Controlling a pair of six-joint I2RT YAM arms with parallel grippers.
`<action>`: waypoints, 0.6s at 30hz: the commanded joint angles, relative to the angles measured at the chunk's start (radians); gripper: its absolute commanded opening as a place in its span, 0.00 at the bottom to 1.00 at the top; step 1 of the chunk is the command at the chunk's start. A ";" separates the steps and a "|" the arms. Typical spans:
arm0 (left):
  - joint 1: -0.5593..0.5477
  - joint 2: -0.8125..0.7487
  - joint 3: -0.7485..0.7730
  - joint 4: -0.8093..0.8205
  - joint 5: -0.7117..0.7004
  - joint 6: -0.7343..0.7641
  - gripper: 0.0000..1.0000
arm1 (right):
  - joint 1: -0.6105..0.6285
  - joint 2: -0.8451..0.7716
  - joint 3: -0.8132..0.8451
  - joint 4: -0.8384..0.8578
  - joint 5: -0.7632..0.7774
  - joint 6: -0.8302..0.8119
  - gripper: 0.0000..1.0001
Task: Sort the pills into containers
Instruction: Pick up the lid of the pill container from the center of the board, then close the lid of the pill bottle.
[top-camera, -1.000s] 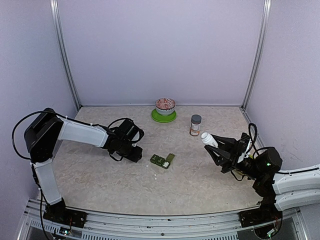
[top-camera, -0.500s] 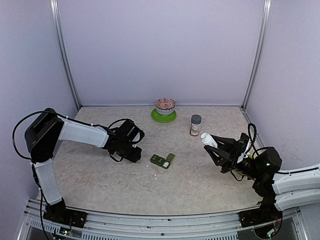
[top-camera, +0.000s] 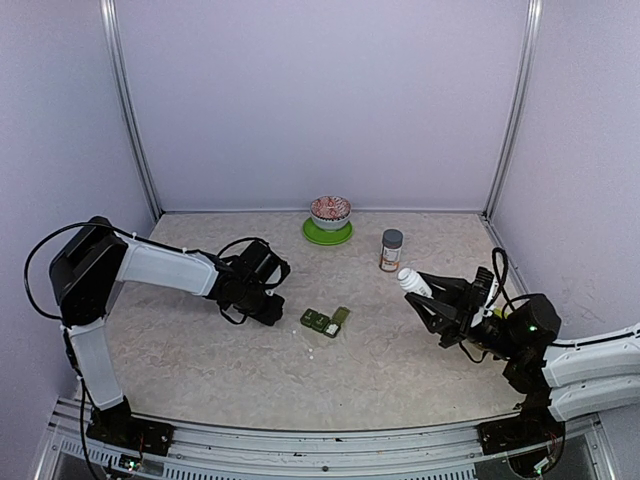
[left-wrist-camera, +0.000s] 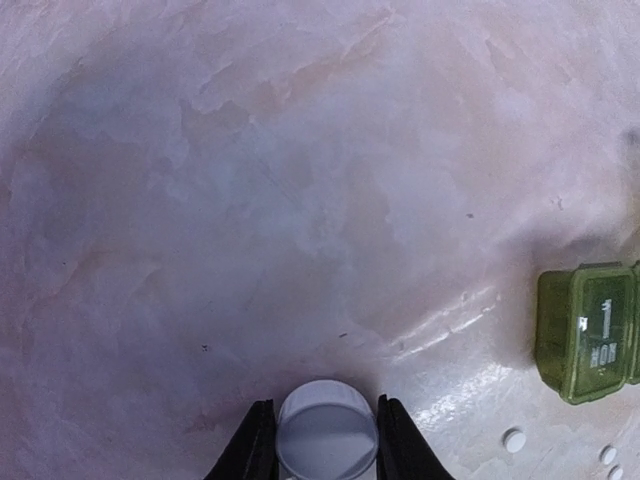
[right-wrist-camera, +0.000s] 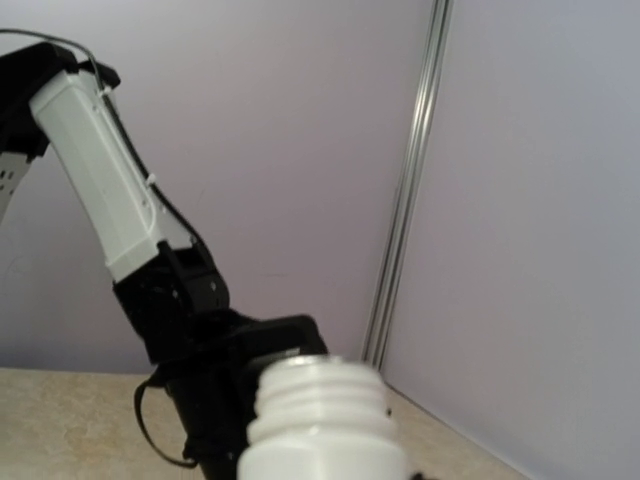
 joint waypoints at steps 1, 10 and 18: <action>-0.010 -0.069 0.011 0.022 0.086 -0.001 0.23 | -0.012 0.028 0.008 0.022 -0.031 0.005 0.25; -0.079 -0.181 0.080 0.054 0.258 -0.024 0.23 | -0.011 0.121 0.062 -0.011 -0.107 -0.009 0.25; -0.149 -0.235 0.158 0.117 0.425 -0.070 0.24 | -0.006 0.181 0.100 -0.024 -0.129 -0.015 0.25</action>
